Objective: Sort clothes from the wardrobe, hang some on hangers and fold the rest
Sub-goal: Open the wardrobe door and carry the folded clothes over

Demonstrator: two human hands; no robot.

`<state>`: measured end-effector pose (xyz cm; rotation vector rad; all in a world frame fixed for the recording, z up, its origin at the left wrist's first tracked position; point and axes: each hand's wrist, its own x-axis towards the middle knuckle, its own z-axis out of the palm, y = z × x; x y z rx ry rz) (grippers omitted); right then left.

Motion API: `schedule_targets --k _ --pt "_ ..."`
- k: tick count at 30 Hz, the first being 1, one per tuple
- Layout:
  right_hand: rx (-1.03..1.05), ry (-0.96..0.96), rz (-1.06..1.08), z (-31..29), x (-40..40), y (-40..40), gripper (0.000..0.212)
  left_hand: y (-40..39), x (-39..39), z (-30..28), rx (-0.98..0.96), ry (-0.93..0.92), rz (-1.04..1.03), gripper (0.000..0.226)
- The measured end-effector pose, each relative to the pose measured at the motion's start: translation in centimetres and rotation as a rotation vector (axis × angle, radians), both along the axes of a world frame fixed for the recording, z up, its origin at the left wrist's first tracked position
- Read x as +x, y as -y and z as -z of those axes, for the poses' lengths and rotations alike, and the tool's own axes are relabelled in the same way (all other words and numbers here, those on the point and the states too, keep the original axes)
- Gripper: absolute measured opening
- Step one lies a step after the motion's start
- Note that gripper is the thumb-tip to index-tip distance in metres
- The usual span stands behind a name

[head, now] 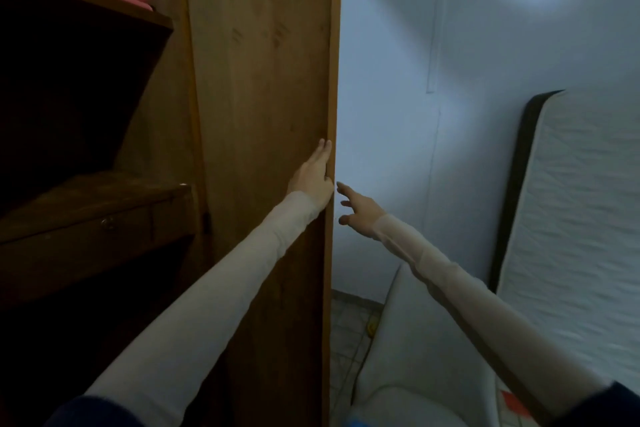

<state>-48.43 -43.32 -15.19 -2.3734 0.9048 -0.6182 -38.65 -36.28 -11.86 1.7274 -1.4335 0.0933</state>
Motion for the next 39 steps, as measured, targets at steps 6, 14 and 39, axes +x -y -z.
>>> schedule_targets --k 6,14,39 --pt "0.045 -0.144 0.095 3.0 -6.0 0.9 0.069 1.1 -4.2 5.9 -0.109 0.164 0.021 0.057" --pt "0.244 -0.300 0.355 13.3 -17.6 3.8 0.061 5.9 -11.6 16.7 0.171 -0.122 0.081 0.041" --pt "0.833 -0.338 0.915 60.2 -29.4 7.7 0.082 10.0 -22.3 62.3 1.092 -0.439 0.231 0.060"
